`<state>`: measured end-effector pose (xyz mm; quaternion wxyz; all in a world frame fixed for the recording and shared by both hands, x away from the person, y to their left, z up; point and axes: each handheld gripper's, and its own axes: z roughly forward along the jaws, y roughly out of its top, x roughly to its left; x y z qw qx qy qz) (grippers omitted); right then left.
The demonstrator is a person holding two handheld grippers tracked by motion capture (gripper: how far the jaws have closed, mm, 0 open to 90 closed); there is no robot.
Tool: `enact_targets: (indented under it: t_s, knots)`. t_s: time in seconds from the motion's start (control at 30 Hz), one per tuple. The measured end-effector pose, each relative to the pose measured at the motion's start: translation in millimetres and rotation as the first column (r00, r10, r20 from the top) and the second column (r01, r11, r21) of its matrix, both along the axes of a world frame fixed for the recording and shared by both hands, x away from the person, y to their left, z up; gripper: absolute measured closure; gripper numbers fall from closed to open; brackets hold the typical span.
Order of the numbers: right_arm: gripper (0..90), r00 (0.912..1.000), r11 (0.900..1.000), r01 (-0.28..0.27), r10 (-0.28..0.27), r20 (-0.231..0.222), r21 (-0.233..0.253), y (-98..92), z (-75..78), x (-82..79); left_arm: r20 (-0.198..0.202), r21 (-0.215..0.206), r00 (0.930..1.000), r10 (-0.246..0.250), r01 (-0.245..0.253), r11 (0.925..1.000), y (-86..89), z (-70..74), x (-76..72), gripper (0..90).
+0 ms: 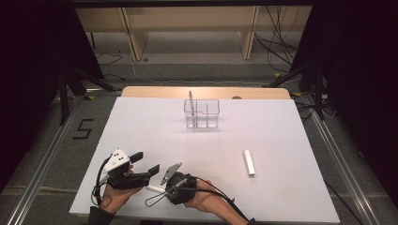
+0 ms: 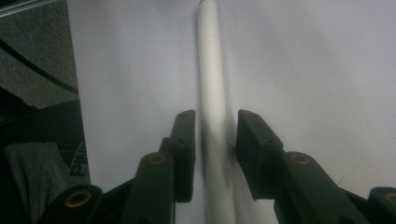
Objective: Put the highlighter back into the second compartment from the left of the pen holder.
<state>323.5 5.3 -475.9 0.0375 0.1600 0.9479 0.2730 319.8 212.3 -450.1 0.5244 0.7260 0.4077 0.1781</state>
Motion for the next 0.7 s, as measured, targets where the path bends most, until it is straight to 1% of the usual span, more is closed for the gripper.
enact_targets:
  t_s: [0.17, 0.43, 0.6, 0.7]
  knots:
    - [72.1, 1.0000, 1.000, -0.006, 0.007, 0.006, -0.022, 1.4, 0.9, 0.2, 0.000, -0.001, 1.0000, 0.000, 0.000, 1.0000, 0.1, 0.0, 0.0, 15.9]
    - [76.6, 0.9998, 0.999, -0.016, 0.017, 0.007, -0.033, 2.4, 1.3, -0.7, -0.002, 0.001, 1.0000, -0.001, 0.001, 1.0000, 0.2, -0.2, 0.3, 15.9]
    - [78.5, 0.9995, 0.999, -0.027, 0.028, 0.016, -0.044, 2.8, 1.8, -2.2, -0.002, 0.001, 1.0000, -0.001, 0.001, 1.0000, 0.3, -0.1, 0.3, 15.9]
    - [78.9, 0.9990, 0.998, -0.033, 0.035, 0.029, -0.044, 2.4, 1.6, -2.8, -0.001, -0.002, 1.0000, 0.003, -0.003, 1.0000, 0.6, 0.1, 0.1, 16.0]
